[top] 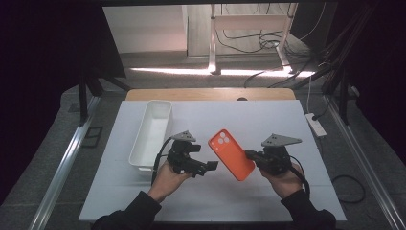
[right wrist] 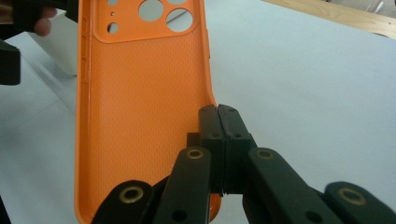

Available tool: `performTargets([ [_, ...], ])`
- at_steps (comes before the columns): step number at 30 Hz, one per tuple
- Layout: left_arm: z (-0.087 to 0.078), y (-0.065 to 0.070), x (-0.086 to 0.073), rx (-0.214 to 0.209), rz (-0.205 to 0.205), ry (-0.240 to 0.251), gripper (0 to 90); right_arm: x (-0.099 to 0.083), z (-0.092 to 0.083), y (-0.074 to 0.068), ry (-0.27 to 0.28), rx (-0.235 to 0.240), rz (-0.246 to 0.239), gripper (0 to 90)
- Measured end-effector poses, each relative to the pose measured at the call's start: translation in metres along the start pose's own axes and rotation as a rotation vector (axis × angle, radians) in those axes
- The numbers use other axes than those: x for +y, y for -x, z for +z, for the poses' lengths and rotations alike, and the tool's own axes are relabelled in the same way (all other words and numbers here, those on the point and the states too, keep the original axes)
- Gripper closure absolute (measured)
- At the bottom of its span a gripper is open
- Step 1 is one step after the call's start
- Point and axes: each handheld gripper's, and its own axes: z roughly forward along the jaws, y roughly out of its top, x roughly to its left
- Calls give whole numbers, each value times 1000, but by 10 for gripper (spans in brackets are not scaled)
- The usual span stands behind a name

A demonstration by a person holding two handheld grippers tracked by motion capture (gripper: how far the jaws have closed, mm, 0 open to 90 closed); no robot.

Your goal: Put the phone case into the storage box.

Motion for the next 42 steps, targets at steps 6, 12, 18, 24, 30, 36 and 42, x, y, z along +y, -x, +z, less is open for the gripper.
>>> performTargets([
  [6, 4, 0, 3, -22, -16, -1, 1, 1, 3, -7, 6, 10, -8, 896],
  [12, 9, 1, 5, -25, -19, -15, 25, 2, 6, -15, 11, 22, -16, 896],
  [18, 13, 1, 6, -51, -32, -18, 102, 2, 8, -21, 14, 32, -27, 895],
  [24, 14, 0, 6, -76, -58, -11, 252, 2, 9, -27, 19, 38, -34, 895],
  [30, 14, -1, 5, -117, -85, -12, 410, 2, 10, -30, 28, 37, -40, 895],
  [36, 15, -2, 3, -135, -116, -19, 533, 1, 9, -31, 42, 32, -44, 895],
  [42, 15, -3, 2, -183, -158, -8, 700, 1, 9, -31, 43, 21, -50, 894],
])
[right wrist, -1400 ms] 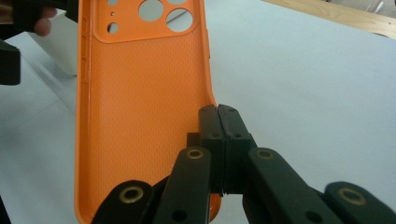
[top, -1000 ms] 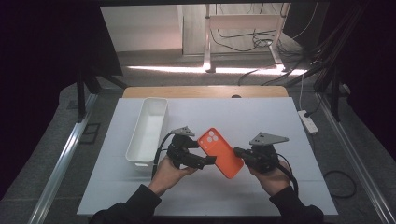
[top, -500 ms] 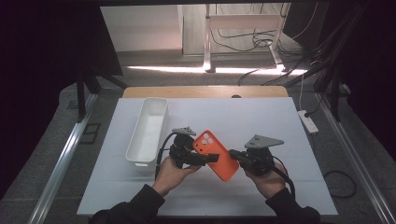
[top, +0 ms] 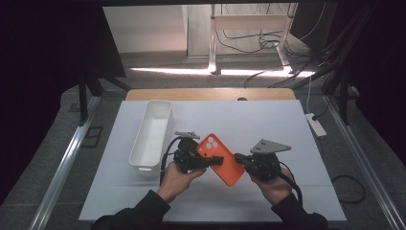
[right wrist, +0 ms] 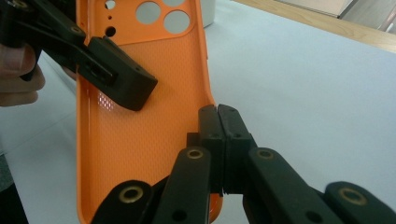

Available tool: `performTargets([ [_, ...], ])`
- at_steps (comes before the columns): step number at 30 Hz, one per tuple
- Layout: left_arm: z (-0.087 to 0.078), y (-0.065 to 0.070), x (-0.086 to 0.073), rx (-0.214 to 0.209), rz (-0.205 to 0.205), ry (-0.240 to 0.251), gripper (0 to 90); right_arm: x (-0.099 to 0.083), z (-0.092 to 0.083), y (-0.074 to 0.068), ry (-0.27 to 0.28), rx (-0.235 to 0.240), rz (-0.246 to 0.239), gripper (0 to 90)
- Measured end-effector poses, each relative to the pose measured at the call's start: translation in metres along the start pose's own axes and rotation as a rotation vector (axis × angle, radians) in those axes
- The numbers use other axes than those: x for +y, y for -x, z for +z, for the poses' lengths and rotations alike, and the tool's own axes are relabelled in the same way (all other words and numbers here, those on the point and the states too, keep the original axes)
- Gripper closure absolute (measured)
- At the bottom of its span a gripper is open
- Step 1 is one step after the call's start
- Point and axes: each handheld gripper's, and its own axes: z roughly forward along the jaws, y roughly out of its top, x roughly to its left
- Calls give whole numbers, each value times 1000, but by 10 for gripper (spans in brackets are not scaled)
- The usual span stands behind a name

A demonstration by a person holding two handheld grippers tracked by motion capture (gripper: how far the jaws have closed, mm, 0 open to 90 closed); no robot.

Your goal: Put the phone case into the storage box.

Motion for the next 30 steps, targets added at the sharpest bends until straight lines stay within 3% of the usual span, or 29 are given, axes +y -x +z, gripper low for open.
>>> performTargets([
  [4, -1, -2, -1, -27, -40, 12, 781, 0, 0, 0, 0, 0, 1, 889],
  [5, -1, -3, -2, -37, -58, 17, 840, -1, 1, -1, 0, 6, 0, 882],
  [9, -1, -4, -2, -35, -66, 13, 850, -1, 3, -3, -11, -4, -23, 883],
  [15, -3, -3, -1, -28, -50, 19, 853, -1, 2, -1, -10, 17, -20, 840],
  [20, -8, -3, 1, -1, -16, 1, 854, 0, 0, 1, -1, 11, -13, 604],
  [25, -13, -4, 4, 1, 28, -26, 854, 0, 0, 7, -28, 46, 31, 382],
  [28, -15, -4, 5, -7, 53, -40, 852, -1, 1, 12, -47, 125, 43, 215],
  [30, -16, -4, 6, -11, 65, -48, 852, -2, 2, 14, -31, 180, 56, 112],
])
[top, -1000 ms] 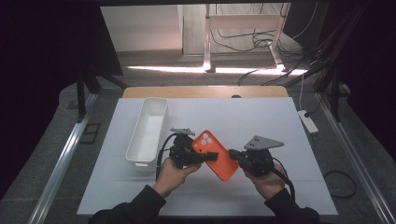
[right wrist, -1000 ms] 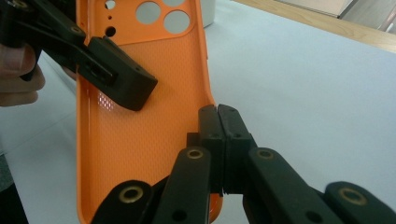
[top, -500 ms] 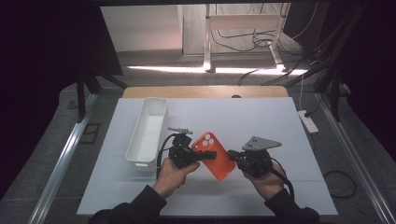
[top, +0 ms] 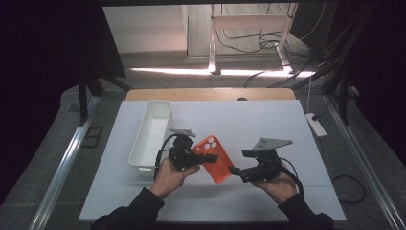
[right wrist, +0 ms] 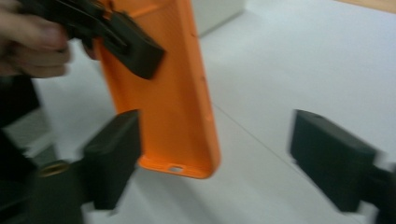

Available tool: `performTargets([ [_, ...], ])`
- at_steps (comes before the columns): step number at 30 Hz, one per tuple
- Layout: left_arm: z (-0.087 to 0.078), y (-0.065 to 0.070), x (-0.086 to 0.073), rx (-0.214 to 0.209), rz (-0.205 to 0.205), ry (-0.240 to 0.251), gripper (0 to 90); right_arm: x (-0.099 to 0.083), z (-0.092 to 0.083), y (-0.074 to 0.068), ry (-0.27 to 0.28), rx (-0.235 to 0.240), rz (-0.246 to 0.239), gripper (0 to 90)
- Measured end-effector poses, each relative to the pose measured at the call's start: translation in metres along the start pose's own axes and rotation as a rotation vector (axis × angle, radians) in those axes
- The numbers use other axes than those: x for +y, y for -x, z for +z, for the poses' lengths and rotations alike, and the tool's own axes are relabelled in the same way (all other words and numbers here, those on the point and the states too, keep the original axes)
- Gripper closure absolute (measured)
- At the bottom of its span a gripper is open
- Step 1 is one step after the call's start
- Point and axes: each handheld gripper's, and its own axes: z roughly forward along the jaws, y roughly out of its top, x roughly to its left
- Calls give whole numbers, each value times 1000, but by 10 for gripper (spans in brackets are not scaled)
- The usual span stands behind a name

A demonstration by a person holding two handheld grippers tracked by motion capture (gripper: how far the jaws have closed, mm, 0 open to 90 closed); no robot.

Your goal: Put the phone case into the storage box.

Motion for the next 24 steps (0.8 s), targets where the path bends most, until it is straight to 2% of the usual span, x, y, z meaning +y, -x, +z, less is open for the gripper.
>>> performTargets([
  [1, 0, 0, 0, 0, 0, 0, 851, 0, 0, 0, 0, 0, 0, 112],
  [2, -1, 0, 0, -6, 14, -8, 851, -1, 0, -1, 7, 14, -7, 33],
  [3, -1, 0, 1, -10, 20, -14, 851, -1, 0, -3, 1, 2, -21, 11],
  [5, -2, 0, 1, -16, 38, -25, 851, -2, 0, -7, -5, -10, -54, 0],
  [7, -2, 0, 2, -21, 54, -34, 850, -2, 0, -10, -10, -13, -66, 0],
  [12, -1, 2, 2, -34, 81, -50, 850, -2, 4, -12, -45, 11, -49, 0],
  [17, 2, 8, 4, -68, 101, -66, 850, -2, 6, -13, -74, 46, -45, 1],
  [22, 5, 13, 5, -111, 118, -81, 850, -2, 11, -15, -98, 106, -41, 88],
  [24, 5, 15, 6, -118, 129, -92, 850, -2, 13, -14, -103, 132, -30, 171],
])
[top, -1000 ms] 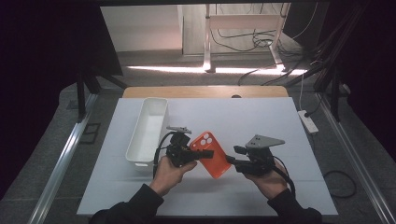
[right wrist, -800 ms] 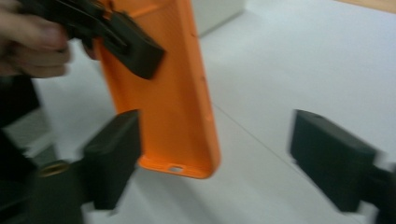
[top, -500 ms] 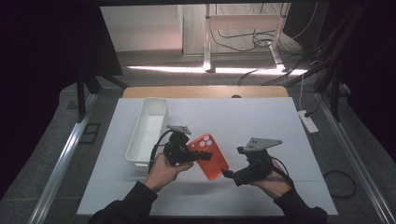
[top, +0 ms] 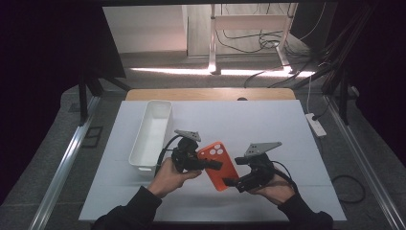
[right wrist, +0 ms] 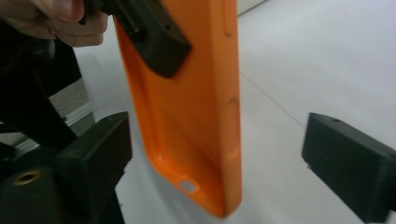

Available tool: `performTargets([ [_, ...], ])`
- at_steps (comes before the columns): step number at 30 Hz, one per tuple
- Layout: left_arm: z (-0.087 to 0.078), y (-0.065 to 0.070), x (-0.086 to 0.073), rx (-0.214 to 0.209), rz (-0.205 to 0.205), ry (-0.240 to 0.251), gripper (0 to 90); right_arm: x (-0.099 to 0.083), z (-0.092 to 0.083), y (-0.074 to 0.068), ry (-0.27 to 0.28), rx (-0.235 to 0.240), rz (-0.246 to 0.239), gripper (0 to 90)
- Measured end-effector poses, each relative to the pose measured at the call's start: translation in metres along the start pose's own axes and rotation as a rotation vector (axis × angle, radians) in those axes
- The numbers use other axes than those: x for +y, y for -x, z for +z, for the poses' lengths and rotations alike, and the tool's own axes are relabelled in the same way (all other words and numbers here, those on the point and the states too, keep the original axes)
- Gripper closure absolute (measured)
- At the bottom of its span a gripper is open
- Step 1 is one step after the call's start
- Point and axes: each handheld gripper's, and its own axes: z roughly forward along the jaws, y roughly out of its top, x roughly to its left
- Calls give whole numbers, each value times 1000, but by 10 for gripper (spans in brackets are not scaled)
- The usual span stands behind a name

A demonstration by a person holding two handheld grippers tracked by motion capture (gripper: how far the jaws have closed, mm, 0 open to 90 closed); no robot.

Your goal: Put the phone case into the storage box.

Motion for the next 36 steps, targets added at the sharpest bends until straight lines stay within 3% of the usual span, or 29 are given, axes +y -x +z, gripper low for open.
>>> performTargets([
  [13, 4, 4, 1, -79, 30, 2, 846, 0, 1, -1, -24, 162, -46, 693],
  [17, 3, 4, 2, -88, 40, 40, 764, 0, -3, 4, -12, 230, -44, 841],
  [19, 3, 6, 2, -78, 41, 48, 728, 1, -5, 3, 4, 237, -39, 849],
  [25, 1, 10, 4, 74, 66, 51, 495, 1, -9, 2, 29, 150, -52, 853],
  [26, 0, 10, 4, 82, 66, 55, 458, 1, -10, 2, 37, 126, -57, 852],
  [32, -3, 12, 3, 237, 93, 81, 231, 1, -15, 1, 63, 14, -78, 851],
  [36, -4, 10, 3, 293, 91, 89, 159, 0, -16, 1, 71, -46, -81, 850],
])
